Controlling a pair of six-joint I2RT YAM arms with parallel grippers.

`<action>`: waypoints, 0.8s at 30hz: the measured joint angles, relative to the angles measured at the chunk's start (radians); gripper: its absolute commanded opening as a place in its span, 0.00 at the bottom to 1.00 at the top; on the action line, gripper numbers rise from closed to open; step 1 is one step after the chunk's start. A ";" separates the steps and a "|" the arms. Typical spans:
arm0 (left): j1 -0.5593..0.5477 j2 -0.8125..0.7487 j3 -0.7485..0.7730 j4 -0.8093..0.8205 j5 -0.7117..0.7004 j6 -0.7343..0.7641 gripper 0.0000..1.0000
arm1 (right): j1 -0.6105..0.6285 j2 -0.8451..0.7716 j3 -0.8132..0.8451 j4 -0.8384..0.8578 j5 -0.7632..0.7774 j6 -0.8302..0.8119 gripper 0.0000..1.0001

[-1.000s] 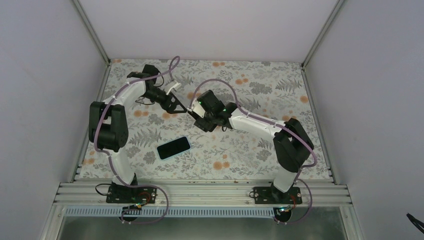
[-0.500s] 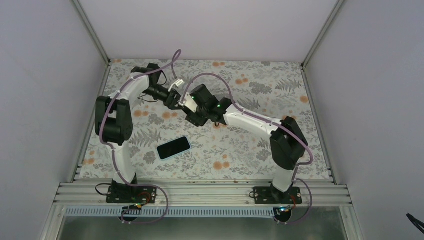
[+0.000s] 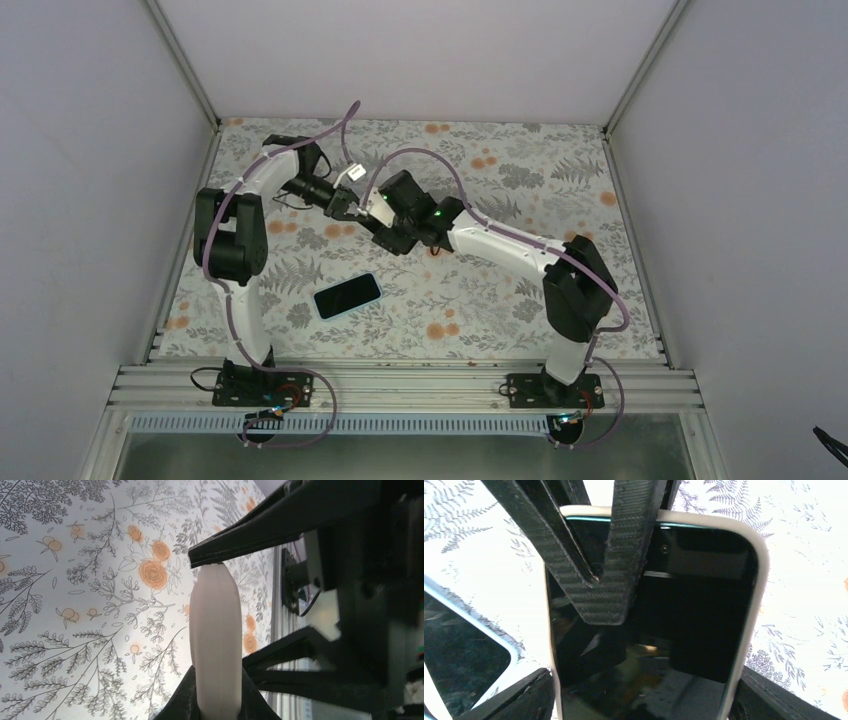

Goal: Take the phone out of the phone case
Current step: Pick up the phone at the center of the board.

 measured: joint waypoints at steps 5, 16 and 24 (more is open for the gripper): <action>-0.016 -0.005 0.000 -0.013 -0.009 0.063 0.02 | -0.025 -0.045 -0.002 -0.039 -0.123 -0.034 1.00; -0.029 -0.219 -0.001 0.033 -0.110 0.133 0.02 | -0.346 -0.345 -0.084 -0.246 -0.625 -0.268 0.89; -0.115 -0.358 -0.016 0.127 -0.211 0.085 0.02 | -0.399 -0.254 -0.080 -0.336 -0.735 -0.338 0.80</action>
